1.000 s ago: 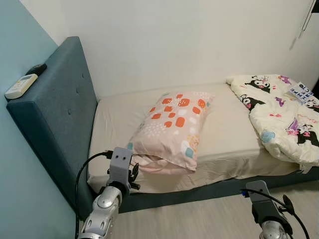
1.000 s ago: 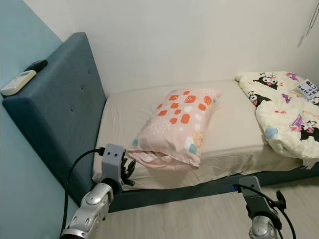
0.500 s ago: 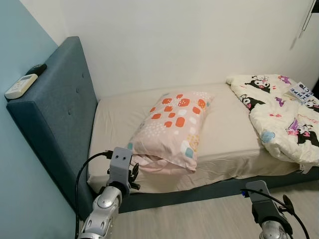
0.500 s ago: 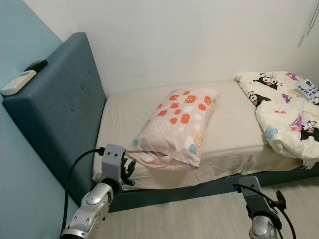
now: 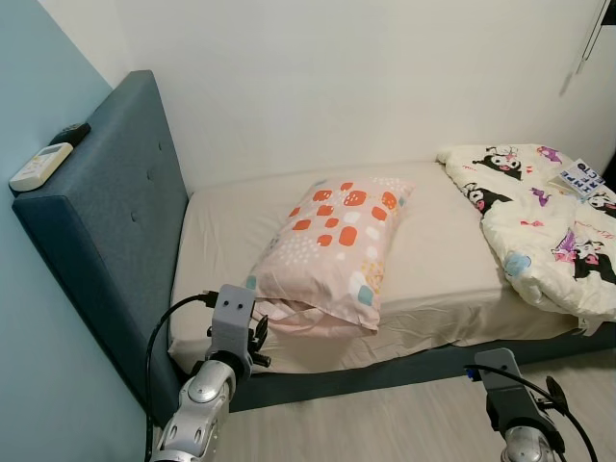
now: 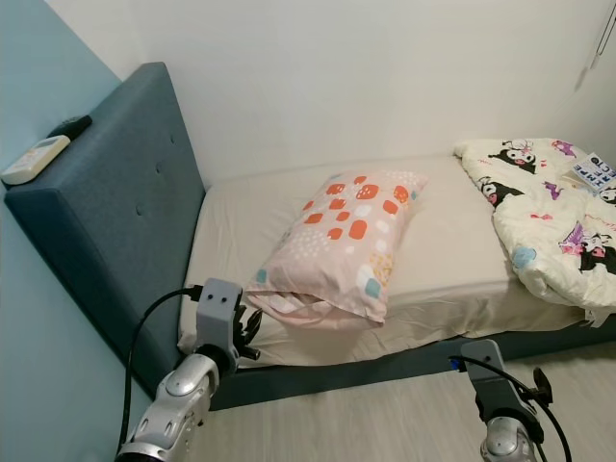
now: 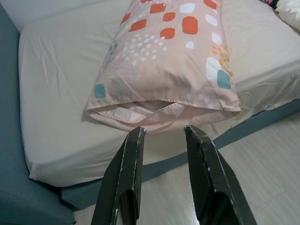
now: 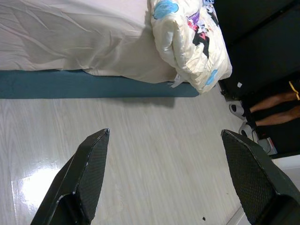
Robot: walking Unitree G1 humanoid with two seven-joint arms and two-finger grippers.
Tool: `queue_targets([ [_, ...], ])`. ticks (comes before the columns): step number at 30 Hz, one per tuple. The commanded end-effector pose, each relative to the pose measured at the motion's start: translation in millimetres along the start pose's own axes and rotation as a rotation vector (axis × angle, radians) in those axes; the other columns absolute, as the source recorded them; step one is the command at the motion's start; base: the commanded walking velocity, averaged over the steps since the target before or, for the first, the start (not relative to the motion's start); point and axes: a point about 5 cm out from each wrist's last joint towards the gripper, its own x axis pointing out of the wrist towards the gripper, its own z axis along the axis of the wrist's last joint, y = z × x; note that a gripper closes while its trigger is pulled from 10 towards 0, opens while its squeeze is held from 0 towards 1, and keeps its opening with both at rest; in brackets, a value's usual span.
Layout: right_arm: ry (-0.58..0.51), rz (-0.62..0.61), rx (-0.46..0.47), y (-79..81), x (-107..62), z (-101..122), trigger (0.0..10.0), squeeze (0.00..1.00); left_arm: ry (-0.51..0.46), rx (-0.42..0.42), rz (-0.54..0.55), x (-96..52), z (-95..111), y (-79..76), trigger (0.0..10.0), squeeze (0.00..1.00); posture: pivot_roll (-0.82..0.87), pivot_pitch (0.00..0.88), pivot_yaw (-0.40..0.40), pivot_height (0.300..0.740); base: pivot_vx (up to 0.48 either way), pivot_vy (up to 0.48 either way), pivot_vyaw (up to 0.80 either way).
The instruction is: Clean up the room
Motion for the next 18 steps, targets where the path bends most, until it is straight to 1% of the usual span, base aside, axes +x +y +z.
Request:
queue_targets([
  [1,0.006,0.001,-0.001,-1.3,0.7,-1.6,10.0,0.00,0.025,-0.001,0.003,-1.8,-6.9,0.9,10.0,0.00,-0.04,0.014,0.004,0.740,0.000,0.000,0.00],
  [18,0.006,0.001,-0.001,-1.7,0.6,-2.3,10.0,0.00,0.023,-0.001,-0.001,-2.1,-7.0,0.0,10.0,0.00,-0.04,0.012,0.005,0.740,0.000,0.000,0.00],
])
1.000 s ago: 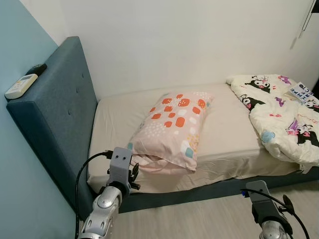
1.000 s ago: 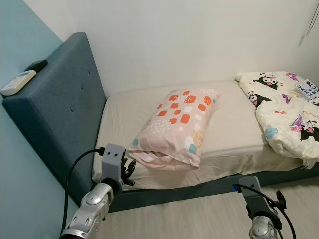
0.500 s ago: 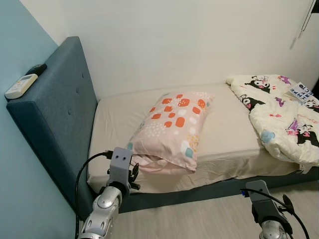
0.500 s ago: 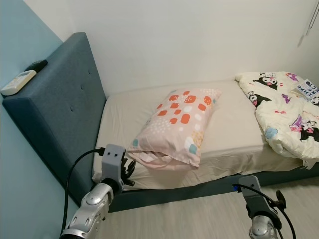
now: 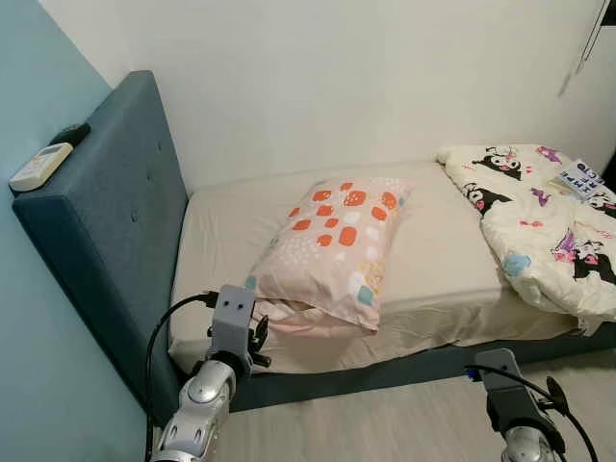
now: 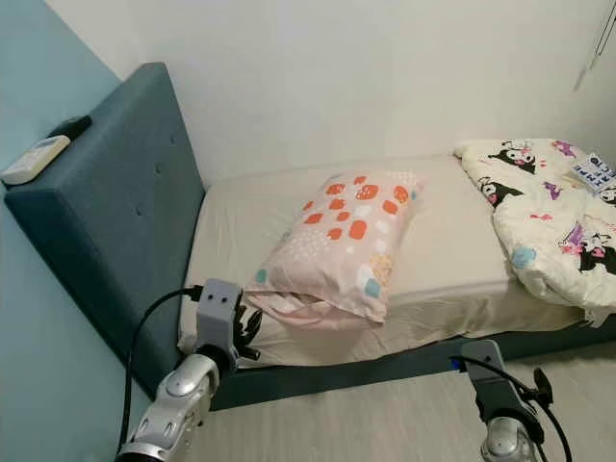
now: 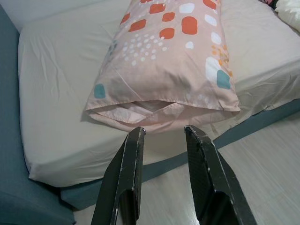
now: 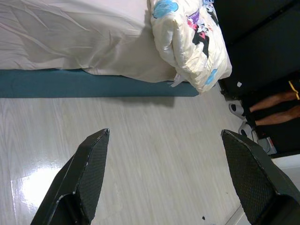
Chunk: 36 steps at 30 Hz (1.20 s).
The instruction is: Clean up the room
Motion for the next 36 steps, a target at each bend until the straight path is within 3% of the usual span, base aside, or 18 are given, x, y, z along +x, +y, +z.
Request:
queue_targets([
  [1,0.004,0.001,0.000,-1.5,0.7,-1.5,10.0,0.00,0.023,0.000,0.001,-2.0,-6.6,0.7,10.0,0.00,-0.04,0.012,0.005,0.740,0.000,0.000,0.00],
  [22,0.006,-0.001,-0.001,-7.1,2.0,-3.9,10.0,0.00,0.030,-0.009,0.016,-7.3,-10.3,1.1,10.0,0.00,-0.04,0.038,-0.014,0.740,0.000,0.000,0.00],
  [36,0.005,0.002,0.000,-4.0,3.9,1.2,10.0,0.00,0.019,0.011,0.000,-0.6,-4.1,4.5,10.0,0.00,-0.05,0.026,0.011,0.740,0.000,0.000,0.00],
])
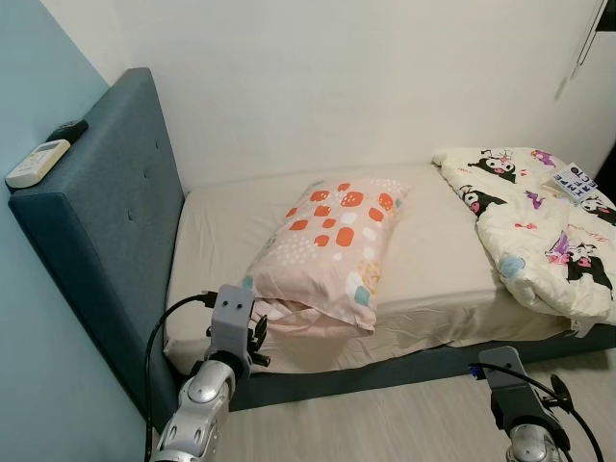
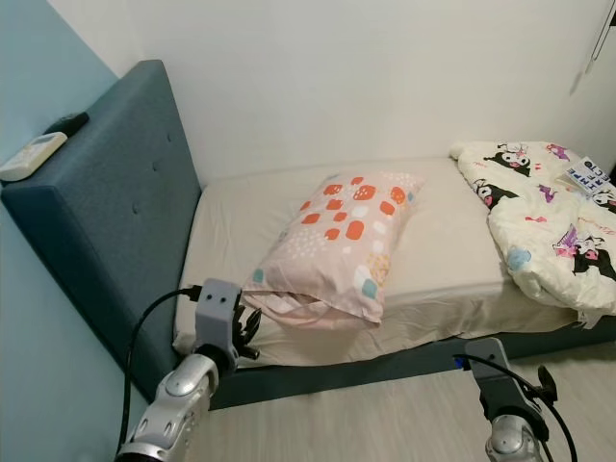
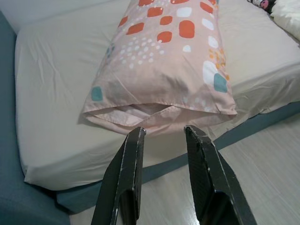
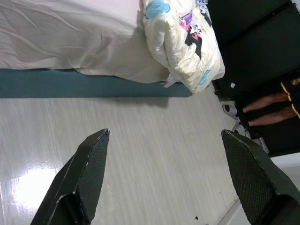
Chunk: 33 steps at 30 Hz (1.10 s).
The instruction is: Clean up the room
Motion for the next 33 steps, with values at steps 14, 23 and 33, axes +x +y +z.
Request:
queue_targets([
  [14,0.005,0.008,0.009,4.7,1.1,4.2,10.0,0.00,0.037,0.003,-0.009,-4.5,-9.9,1.1,10.0,0.00,-0.06,0.040,0.020,0.740,0.000,0.000,0.00],
  [23,0.004,0.007,0.009,5.7,0.1,3.3,10.0,0.00,0.039,0.003,-0.013,-4.8,-10.6,0.0,10.0,0.00,-0.06,0.037,0.021,0.740,0.000,0.000,0.00],
  [33,0.003,0.006,0.009,6.8,-2.5,0.2,10.0,0.00,0.036,0.012,-0.003,-7.1,-9.8,4.6,10.0,0.00,-0.03,0.032,0.009,0.740,0.000,0.000,0.00],
])
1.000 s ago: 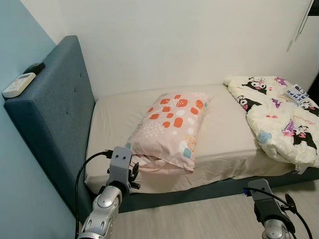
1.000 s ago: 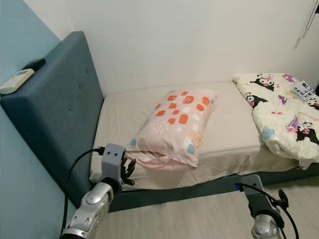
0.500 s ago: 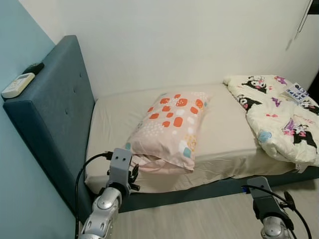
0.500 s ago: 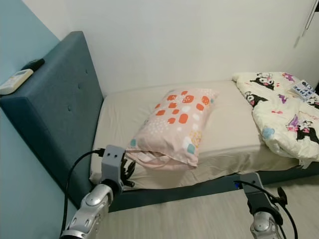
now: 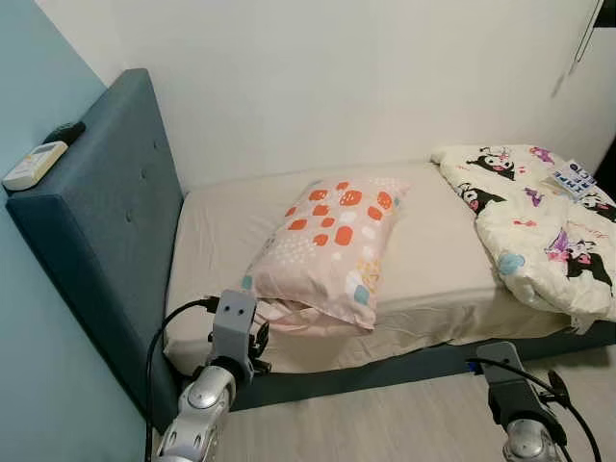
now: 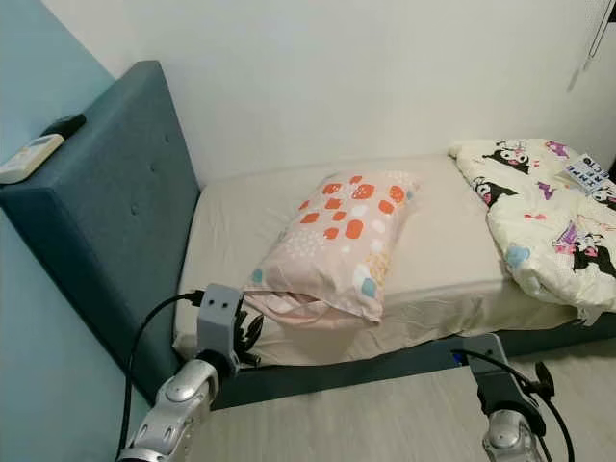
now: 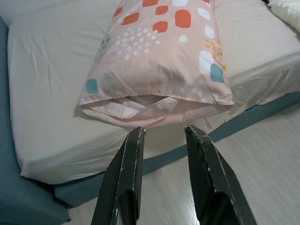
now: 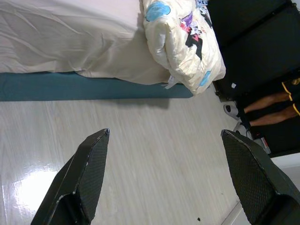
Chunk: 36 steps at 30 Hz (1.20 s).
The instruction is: Clean up the room
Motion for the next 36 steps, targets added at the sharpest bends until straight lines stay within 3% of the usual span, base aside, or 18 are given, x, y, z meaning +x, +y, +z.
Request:
queue_targets([
  [1,0.010,0.009,0.003,5.0,-3.6,-3.9,10.0,0.00,0.015,0.011,0.009,-2.5,-2.9,5.1,10.0,0.00,-0.03,0.032,0.009,0.740,0.000,0.000,0.00],
  [36,0.010,0.007,0.002,3.2,-4.6,-6.6,10.0,0.00,0.014,0.014,0.004,-1.1,-1.8,4.5,10.0,0.00,-0.05,0.031,0.017,0.740,0.000,0.000,0.00],
])
